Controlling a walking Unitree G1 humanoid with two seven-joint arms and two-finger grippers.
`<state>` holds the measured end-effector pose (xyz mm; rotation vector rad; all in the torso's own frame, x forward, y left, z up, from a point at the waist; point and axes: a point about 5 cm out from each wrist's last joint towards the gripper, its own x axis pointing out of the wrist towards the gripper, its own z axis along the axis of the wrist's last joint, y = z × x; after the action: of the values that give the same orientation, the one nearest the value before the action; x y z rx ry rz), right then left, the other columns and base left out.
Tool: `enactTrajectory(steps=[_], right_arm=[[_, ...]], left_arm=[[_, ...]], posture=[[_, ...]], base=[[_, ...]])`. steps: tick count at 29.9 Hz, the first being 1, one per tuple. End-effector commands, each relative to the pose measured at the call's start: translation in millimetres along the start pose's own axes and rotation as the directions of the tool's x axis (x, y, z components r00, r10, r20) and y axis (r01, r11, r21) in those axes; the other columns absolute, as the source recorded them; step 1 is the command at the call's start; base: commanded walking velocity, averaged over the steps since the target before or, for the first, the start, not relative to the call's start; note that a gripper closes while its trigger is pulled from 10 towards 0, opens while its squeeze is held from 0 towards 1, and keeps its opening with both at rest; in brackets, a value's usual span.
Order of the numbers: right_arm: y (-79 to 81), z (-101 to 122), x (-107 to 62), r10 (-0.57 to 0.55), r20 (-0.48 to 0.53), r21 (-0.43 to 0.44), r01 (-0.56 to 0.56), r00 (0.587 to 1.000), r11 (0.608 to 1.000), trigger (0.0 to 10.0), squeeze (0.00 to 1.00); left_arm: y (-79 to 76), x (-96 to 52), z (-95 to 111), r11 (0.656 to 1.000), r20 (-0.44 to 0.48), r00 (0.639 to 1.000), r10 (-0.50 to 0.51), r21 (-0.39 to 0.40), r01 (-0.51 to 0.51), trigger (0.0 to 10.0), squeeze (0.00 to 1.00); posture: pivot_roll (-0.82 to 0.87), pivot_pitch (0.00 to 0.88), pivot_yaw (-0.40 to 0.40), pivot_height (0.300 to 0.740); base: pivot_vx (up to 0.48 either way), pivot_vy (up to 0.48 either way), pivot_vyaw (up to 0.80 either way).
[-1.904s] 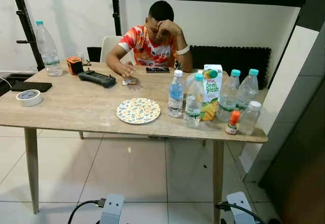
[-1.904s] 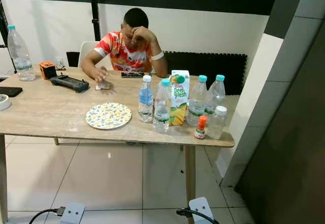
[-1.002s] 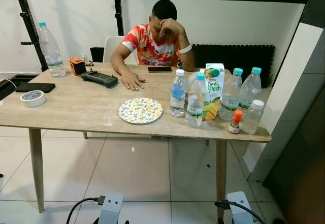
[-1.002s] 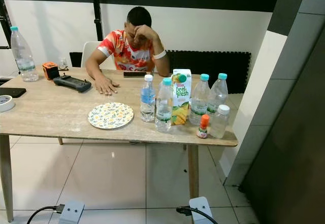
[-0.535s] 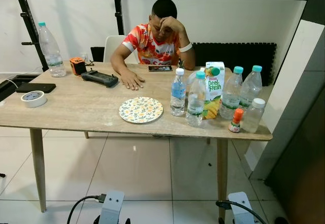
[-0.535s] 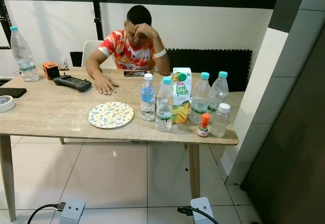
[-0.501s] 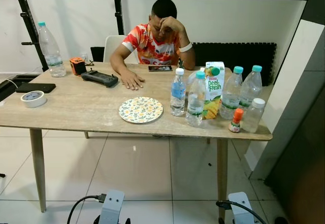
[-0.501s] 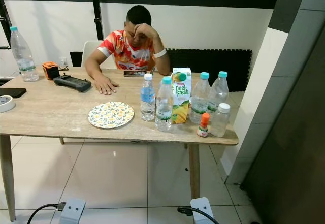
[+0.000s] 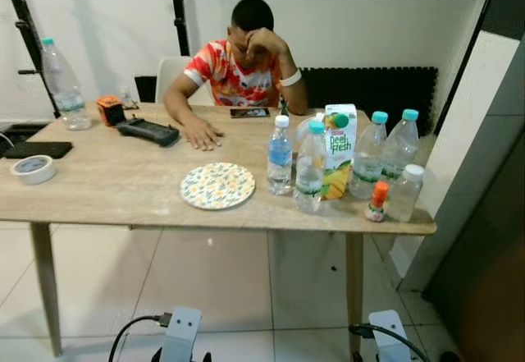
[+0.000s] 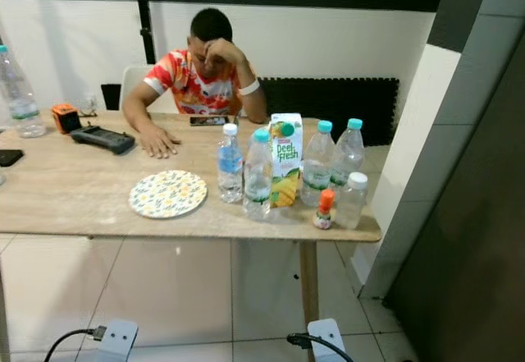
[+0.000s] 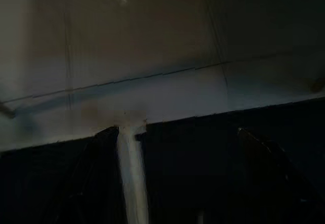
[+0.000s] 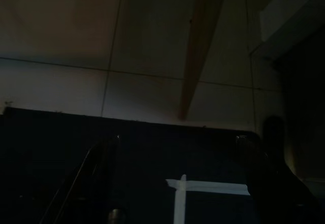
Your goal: Restocking fridge
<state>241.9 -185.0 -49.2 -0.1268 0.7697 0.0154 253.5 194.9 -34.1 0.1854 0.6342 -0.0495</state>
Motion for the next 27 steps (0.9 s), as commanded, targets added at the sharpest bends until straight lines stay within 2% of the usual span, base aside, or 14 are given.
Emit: enactTrajectory(steps=[1, 4, 27], right_arm=[[5.3, 3.8, 0.9, 0.009, 0.015, 0.015, -0.009, 1.0, 1.0, 10.0, 0.0], [3.7, 2.9, 0.6, 0.006, 0.012, 0.015, -0.006, 1.0, 1.0, 10.0, 0.0], [-1.1, -5.2, -1.4, 0.011, -0.007, 0.008, -0.011, 1.0, 1.0, 10.0, 0.0]], left_arm=[[5.7, -3.1, -9.1, 1.0, -0.029, 0.999, 0.015, -0.005, -0.015, 10.0, 0.0], [4.9, -2.6, -7.5, 1.0, -0.022, 1.0, 0.011, 0.007, -0.011, 10.0, 0.0], [-3.2, -3.0, -8.8, 0.997, -0.022, 0.998, -0.053, 0.055, 0.054, 10.0, 0.0]], posture=[[-0.02, 0.051, -0.019, 0.74], [-0.01, 0.051, -0.019, 0.74], [-0.02, 0.054, -0.015, 0.74]], base=[[0.39, 0.0, 0.0], [0.371, 0.0, 0.0], [0.0, 0.0, 0.0]])
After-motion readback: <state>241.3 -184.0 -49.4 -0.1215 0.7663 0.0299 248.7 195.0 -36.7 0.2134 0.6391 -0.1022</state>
